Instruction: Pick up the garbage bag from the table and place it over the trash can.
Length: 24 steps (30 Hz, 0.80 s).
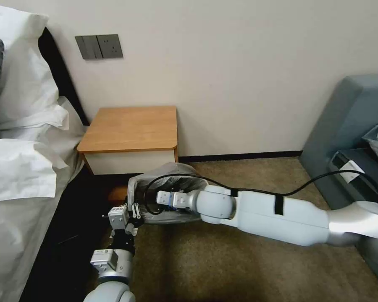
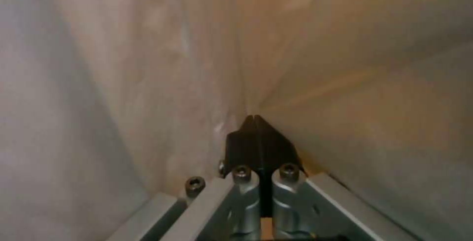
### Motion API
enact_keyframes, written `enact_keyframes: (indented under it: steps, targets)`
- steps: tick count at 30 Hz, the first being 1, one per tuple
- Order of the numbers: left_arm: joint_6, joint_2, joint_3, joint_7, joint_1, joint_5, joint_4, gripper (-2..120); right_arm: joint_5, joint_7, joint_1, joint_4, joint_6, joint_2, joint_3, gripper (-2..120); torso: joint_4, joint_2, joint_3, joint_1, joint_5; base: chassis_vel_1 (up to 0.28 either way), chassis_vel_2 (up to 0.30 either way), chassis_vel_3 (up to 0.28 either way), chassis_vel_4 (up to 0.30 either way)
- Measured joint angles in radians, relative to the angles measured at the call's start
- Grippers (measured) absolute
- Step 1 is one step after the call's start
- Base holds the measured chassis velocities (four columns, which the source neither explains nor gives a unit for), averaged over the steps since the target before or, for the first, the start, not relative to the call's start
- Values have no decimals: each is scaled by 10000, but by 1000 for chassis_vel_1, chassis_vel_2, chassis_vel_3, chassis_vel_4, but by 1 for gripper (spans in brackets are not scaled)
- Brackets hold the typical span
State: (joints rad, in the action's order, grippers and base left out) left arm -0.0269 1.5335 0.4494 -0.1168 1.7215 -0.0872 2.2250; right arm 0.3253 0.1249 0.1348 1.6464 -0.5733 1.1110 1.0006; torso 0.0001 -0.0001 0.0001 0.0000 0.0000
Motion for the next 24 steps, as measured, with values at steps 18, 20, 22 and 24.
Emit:
enact_keyframes:
  steps: [18, 20, 22, 24]
  targets:
    - [807, -40, 115, -557, -265, -1432, -554, 7, 85, 7, 2491, 3907, 420, -2911, -2927, 0, -2, 0, -1, 0, 5, 0, 0, 0, 0]
    - [1115, -48, 111, -710, -283, -1777, -535, 7, 46, 48, 2986, 4246, 585, -3291, -3403, 0, -4, 0, -3, 0, 3, 0, 0, 0, 0]
    - [1742, -84, 98, -927, -280, -2371, -400, 6, -16, 17, 3851, 4787, 998, -3863, -4448, 0, -4, 0, -2, 0, 2, 0, 0, 0, 0]
    - [2234, -118, 101, -1004, -261, -2702, -285, 6, -23, -137, 4638, 5198, 1234, -4059, -5486, 0, -3, 1, -3, 0, -2, 0, 0, 0, 0]
